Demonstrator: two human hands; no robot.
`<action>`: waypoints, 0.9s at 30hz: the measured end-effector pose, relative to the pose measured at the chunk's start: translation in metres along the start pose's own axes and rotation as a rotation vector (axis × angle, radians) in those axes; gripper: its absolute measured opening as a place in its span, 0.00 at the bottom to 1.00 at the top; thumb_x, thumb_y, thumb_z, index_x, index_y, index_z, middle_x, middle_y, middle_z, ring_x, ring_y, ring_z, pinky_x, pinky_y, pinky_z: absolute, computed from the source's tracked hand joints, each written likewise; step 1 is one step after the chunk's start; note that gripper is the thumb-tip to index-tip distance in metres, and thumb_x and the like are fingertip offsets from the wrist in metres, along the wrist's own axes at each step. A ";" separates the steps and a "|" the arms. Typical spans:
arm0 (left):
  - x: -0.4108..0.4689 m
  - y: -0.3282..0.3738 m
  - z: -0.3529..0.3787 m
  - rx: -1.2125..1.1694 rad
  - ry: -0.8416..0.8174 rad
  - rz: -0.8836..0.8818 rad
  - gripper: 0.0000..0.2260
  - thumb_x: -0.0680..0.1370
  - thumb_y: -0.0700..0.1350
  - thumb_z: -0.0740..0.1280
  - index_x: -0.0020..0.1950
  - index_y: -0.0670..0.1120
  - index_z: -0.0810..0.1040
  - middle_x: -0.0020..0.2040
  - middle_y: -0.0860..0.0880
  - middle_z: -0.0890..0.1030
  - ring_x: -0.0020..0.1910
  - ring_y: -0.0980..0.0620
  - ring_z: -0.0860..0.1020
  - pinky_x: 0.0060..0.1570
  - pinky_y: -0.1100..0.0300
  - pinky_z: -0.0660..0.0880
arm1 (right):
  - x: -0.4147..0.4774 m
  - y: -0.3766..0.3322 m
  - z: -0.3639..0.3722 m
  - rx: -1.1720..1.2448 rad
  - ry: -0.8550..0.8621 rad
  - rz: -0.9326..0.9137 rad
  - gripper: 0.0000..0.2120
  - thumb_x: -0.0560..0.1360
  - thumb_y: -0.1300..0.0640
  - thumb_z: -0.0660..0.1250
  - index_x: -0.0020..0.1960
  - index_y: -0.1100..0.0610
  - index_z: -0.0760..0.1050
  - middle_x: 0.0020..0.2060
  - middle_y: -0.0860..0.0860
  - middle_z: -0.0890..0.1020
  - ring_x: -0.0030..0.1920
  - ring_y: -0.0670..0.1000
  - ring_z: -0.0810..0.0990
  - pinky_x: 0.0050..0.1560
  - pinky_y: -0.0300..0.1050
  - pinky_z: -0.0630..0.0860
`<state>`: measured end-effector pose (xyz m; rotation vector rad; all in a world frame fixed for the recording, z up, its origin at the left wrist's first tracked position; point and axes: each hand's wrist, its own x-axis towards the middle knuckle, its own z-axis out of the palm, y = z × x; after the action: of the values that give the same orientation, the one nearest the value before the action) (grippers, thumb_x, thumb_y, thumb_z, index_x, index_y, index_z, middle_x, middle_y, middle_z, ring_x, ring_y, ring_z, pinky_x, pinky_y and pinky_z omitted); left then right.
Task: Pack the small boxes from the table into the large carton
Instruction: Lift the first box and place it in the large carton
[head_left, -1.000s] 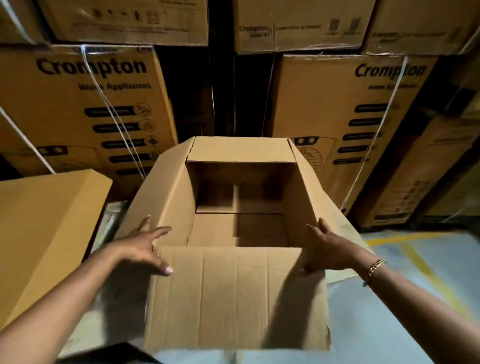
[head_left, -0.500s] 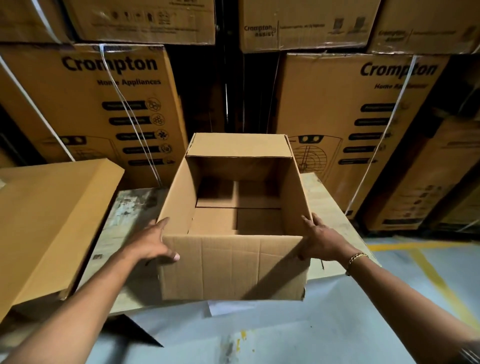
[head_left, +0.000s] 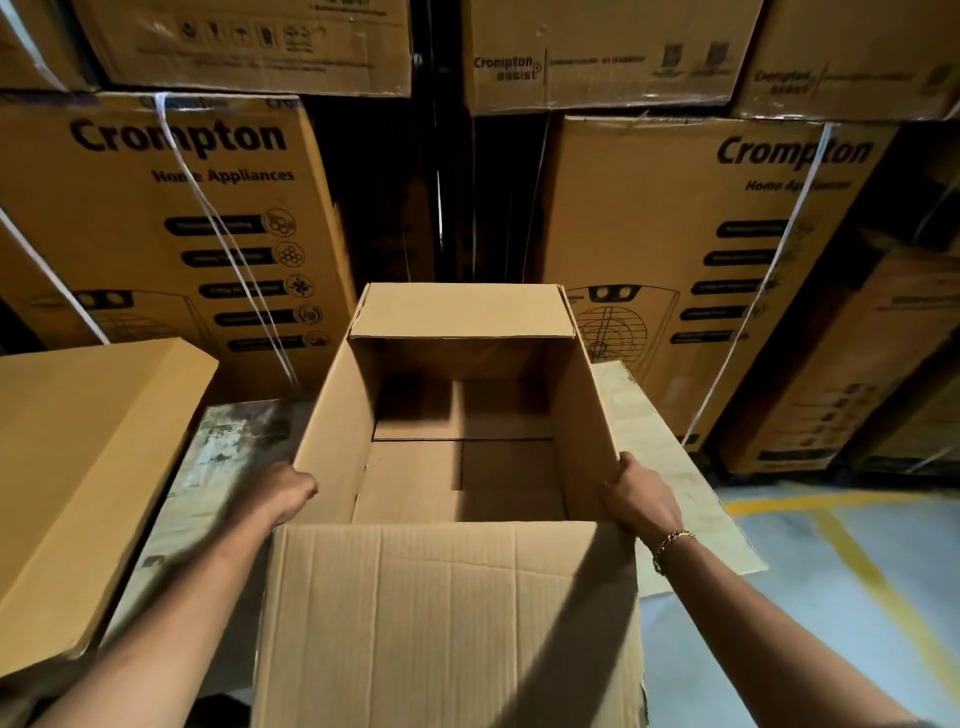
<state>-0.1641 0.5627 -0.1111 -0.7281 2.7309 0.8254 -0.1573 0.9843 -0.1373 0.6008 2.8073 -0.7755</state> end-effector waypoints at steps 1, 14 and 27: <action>0.003 0.003 0.003 0.008 0.004 0.001 0.17 0.76 0.43 0.70 0.62 0.37 0.77 0.56 0.36 0.81 0.51 0.40 0.78 0.46 0.56 0.72 | 0.005 0.002 -0.001 -0.004 -0.003 -0.001 0.16 0.74 0.55 0.63 0.61 0.54 0.71 0.53 0.58 0.82 0.50 0.60 0.80 0.52 0.52 0.78; -0.074 0.073 0.074 -0.023 -0.025 -0.032 0.13 0.77 0.34 0.67 0.60 0.30 0.78 0.56 0.32 0.81 0.55 0.37 0.80 0.35 0.57 0.64 | 0.051 0.083 -0.078 -0.042 -0.040 -0.077 0.23 0.74 0.58 0.64 0.69 0.53 0.72 0.57 0.59 0.82 0.54 0.60 0.82 0.56 0.54 0.80; -0.187 0.183 0.195 -0.037 0.013 -0.097 0.13 0.75 0.42 0.69 0.57 0.37 0.81 0.53 0.37 0.83 0.50 0.40 0.81 0.35 0.58 0.67 | 0.089 0.243 -0.186 -0.071 -0.065 -0.145 0.23 0.74 0.57 0.64 0.69 0.52 0.72 0.55 0.58 0.82 0.52 0.60 0.81 0.51 0.52 0.80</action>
<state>-0.0877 0.8799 -0.1268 -0.8688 2.6737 0.8550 -0.1450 1.3014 -0.1128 0.3568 2.8286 -0.7023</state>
